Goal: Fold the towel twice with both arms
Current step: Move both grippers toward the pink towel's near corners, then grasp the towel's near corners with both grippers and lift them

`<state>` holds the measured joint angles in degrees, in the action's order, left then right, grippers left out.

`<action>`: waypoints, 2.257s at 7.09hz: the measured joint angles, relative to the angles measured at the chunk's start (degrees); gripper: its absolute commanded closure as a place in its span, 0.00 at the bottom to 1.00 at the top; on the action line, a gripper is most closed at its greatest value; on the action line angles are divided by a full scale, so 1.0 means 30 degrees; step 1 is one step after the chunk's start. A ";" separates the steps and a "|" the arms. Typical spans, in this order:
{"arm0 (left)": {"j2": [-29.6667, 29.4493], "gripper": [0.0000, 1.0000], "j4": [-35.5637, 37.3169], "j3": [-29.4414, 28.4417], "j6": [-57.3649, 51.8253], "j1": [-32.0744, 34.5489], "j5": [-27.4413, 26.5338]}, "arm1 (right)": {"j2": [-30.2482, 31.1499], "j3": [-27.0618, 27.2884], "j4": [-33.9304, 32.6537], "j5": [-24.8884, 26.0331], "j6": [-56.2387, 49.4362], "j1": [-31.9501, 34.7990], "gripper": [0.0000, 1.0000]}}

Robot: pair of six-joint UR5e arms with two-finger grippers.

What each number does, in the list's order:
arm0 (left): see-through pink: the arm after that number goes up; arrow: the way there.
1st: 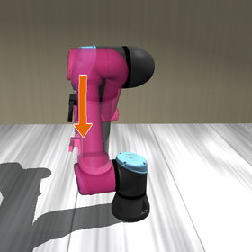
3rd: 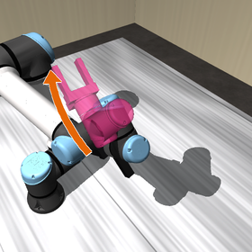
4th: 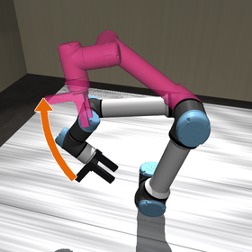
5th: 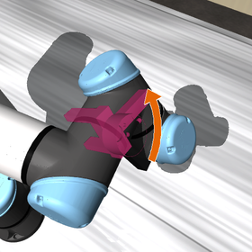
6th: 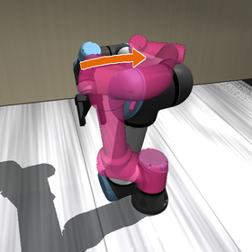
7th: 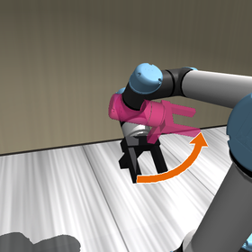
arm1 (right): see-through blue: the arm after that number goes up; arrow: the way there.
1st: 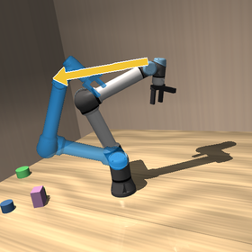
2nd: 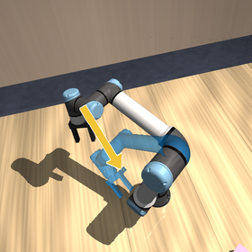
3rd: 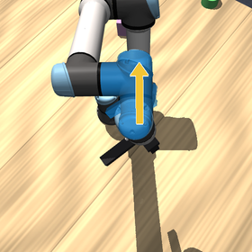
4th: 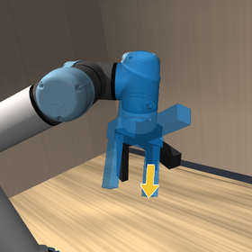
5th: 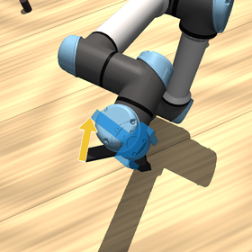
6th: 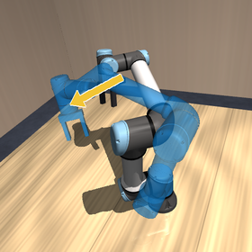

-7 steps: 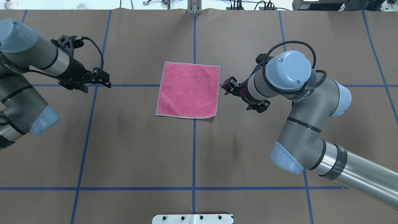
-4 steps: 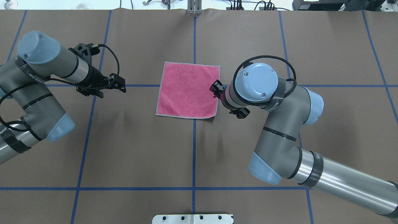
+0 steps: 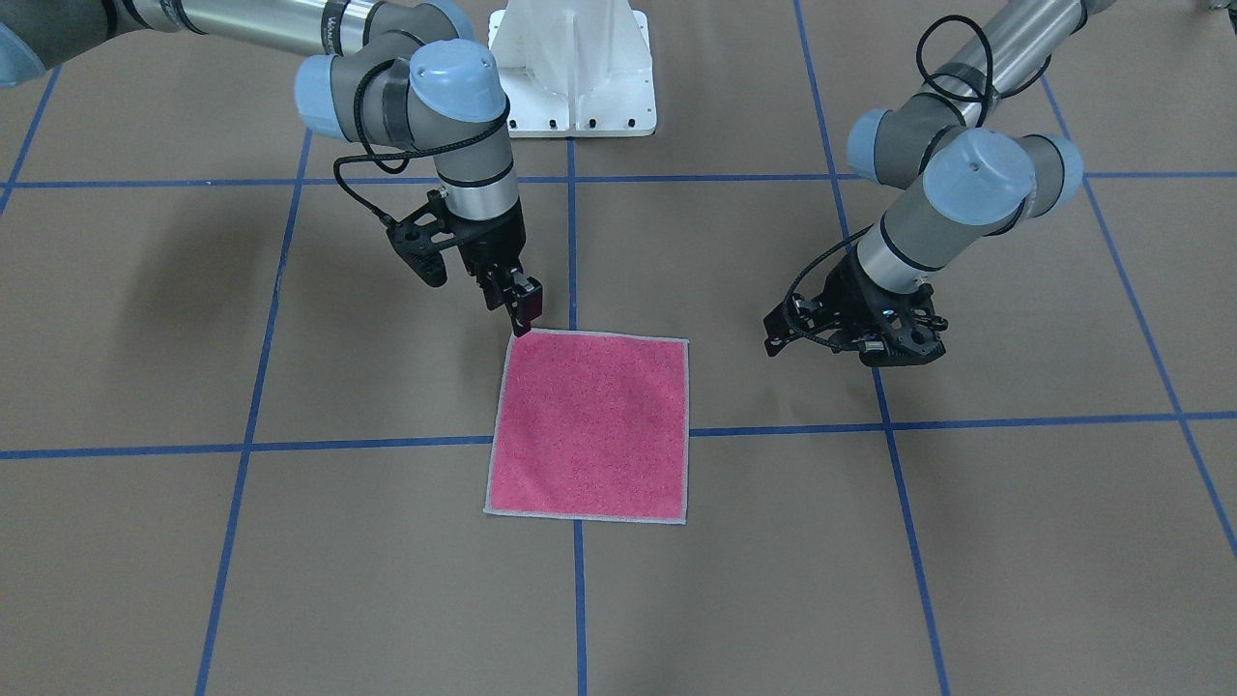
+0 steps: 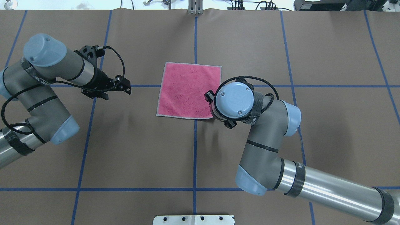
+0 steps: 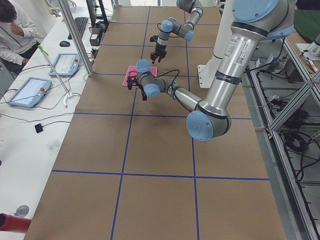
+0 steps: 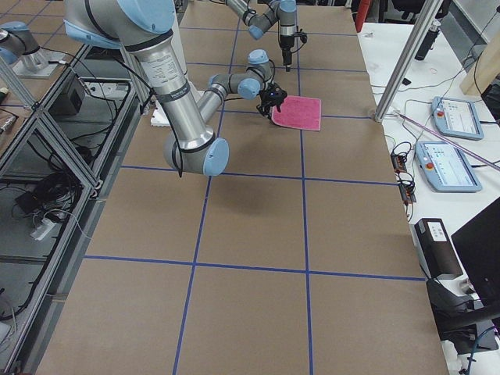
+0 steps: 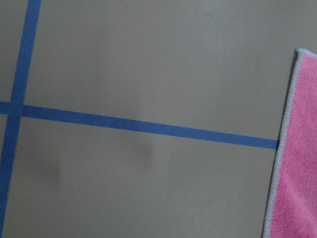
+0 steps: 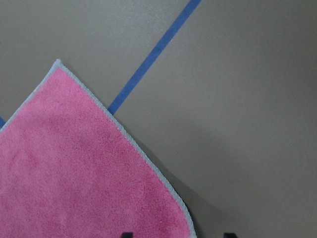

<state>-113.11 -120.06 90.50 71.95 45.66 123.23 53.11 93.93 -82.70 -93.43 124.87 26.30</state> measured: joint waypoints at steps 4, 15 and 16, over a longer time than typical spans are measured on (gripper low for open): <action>-0.0003 0.00 0.0000 0.0023 0.0107 -0.0047 -0.0001 | -0.0041 -0.1126 0.1257 0.0893 0.0090 -0.0545 0.60; -0.0520 0.00 -0.0253 -0.0231 0.1686 -0.1088 -0.0823 | 0.0021 -0.0524 0.1623 0.0902 0.0000 -0.0128 1.00; -0.0757 0.00 -0.0296 -0.0254 0.2555 -0.1290 -0.1076 | 0.0022 -0.0408 0.1633 0.0890 0.0088 0.0032 1.00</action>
<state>-115.38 -120.94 89.74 79.61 41.79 120.00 53.17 92.70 -77.80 -90.76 125.13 26.39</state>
